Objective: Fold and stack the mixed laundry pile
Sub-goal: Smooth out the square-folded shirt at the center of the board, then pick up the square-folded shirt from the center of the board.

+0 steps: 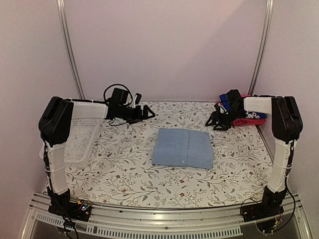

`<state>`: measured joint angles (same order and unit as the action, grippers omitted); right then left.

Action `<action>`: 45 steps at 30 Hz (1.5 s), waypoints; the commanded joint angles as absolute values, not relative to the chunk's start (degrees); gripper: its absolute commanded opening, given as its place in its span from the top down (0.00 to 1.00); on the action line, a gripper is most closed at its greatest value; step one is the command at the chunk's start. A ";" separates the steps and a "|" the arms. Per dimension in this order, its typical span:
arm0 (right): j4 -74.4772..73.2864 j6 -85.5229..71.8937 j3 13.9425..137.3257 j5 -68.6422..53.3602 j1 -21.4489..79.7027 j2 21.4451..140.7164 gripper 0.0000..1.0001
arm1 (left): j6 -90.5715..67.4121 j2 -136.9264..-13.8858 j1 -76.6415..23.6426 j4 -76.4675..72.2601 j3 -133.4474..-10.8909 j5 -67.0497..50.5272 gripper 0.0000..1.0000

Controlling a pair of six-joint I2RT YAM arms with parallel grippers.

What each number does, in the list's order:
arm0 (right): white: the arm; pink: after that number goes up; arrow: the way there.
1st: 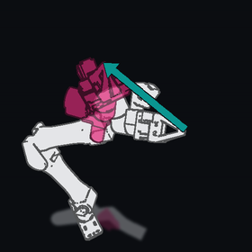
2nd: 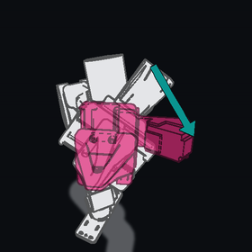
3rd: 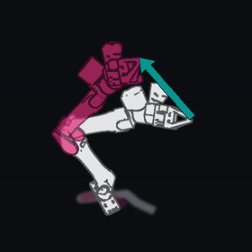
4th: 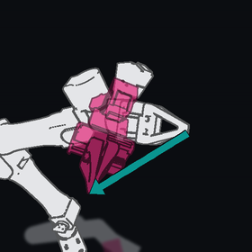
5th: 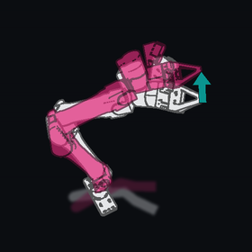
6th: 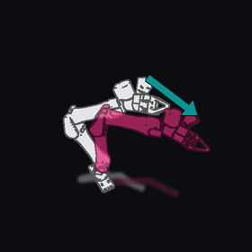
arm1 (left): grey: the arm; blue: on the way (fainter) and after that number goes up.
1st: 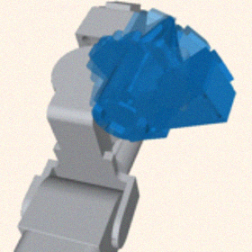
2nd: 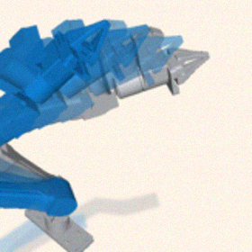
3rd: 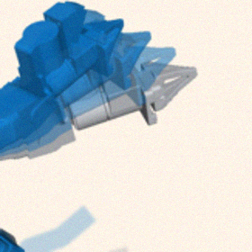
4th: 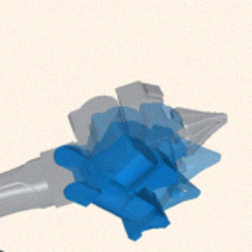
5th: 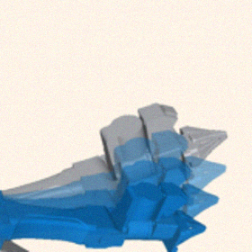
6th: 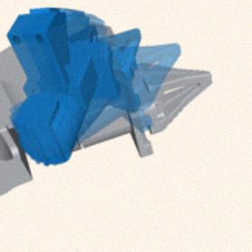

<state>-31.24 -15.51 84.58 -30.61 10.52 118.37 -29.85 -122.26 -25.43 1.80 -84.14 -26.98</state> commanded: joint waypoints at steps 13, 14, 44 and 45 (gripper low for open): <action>-2.49 -39.37 62.41 -64.66 25.20 106.41 0.28 | -35.96 -116.74 -40.84 -7.57 -76.43 -49.45 0.00; 0.14 -40.50 60.89 -65.09 25.55 107.71 0.28 | -37.34 -118.46 -41.51 -9.45 -75.97 -50.01 0.00; -13.55 -37.44 38.12 -51.16 6.14 84.15 0.40 | 17.80 -114.43 -58.84 11.57 -83.89 -8.55 0.36; -12.55 -38.30 37.26 -51.04 6.04 84.12 0.40 | 19.97 -116.51 -60.11 12.05 -85.78 -7.90 0.38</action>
<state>-14.15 -33.89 39.97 -53.60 6.11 84.25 4.91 -109.12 -56.16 4.73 -80.73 -12.73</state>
